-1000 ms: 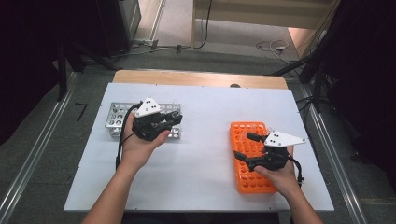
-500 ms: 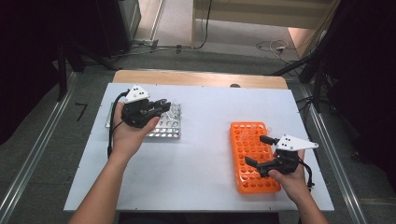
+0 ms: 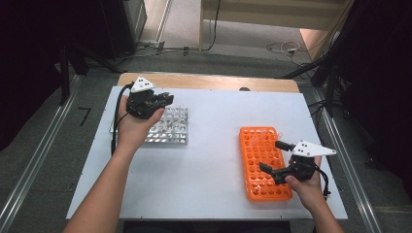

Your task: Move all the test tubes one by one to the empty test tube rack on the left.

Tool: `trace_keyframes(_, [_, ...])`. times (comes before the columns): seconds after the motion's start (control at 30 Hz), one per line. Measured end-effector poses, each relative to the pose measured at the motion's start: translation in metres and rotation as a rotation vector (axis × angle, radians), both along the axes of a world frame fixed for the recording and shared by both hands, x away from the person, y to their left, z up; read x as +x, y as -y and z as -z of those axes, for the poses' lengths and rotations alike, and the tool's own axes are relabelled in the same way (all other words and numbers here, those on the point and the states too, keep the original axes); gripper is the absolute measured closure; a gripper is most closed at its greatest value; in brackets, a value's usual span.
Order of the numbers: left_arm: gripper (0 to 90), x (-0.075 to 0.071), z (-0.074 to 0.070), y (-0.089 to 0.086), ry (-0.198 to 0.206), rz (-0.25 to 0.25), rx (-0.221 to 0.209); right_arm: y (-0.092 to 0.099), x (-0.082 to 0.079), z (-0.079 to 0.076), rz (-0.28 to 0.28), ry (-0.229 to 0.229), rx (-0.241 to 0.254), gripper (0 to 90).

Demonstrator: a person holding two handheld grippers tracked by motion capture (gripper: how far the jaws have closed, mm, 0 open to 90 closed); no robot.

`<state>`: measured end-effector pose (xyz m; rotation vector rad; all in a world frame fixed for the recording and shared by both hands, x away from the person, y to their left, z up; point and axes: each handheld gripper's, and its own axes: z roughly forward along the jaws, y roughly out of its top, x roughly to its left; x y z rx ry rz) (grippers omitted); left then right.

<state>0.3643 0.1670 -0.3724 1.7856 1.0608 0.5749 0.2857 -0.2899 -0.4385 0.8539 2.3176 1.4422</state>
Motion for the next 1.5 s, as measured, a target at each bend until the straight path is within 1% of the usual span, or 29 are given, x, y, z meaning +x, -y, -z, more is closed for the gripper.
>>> trace_keyframes(0.13, [76.0,0.008,0.006,0.0,-0.011,-0.013,-0.001,0.0,0.0,0.001,-0.006,-0.001,-0.001,0.0])
trace_keyframes(0.3, [76.0,0.017,0.011,0.002,-0.017,-0.025,0.015,0.0,0.0,0.001,-0.005,-0.003,0.001,0.0])
trace_keyframes(0.43, [76.0,0.024,0.012,0.006,-0.032,-0.021,0.031,0.001,0.0,0.001,-0.007,-0.004,0.003,0.0])
trace_keyframes(0.53, [76.0,0.027,0.012,0.009,-0.038,-0.02,0.055,0.001,0.001,0.001,-0.009,-0.001,0.003,0.0])
trace_keyframes(0.6, [76.0,0.029,0.013,0.011,-0.039,-0.02,0.062,0.002,0.001,0.001,-0.009,-0.001,0.003,0.0])
trace_keyframes(0.73, [76.0,0.033,0.017,0.015,-0.058,-0.019,0.09,0.003,0.001,0.001,-0.003,-0.005,0.005,0.0])
trace_keyframes(0.83, [76.0,0.035,0.02,0.016,-0.078,-0.029,0.097,0.003,0.0,0.001,-0.004,-0.003,0.007,0.0])
trace_keyframes(0.93, [76.0,0.037,0.022,0.018,-0.095,-0.018,0.12,0.003,0.001,0.001,-0.005,-0.003,0.002,0.0])
trace_keyframes(1.0, [76.0,0.038,0.025,0.019,-0.106,-0.02,0.131,0.002,0.001,0.001,-0.006,-0.002,0.003,0.0])
trace_keyframes(1.07, [76.0,0.04,0.027,0.019,-0.118,-0.017,0.137,0.002,0.001,0.001,-0.008,0.0,0.004,0.0])
trace_keyframes(1.1, [76.0,0.04,0.028,0.02,-0.119,-0.018,0.132,0.002,0.001,0.001,-0.008,0.001,0.003,0.0])
trace_keyframes(1.5, [76.0,0.045,0.037,0.025,-0.147,-0.018,0.155,0.003,0.001,0.001,-0.001,-0.001,0.004,0.0])
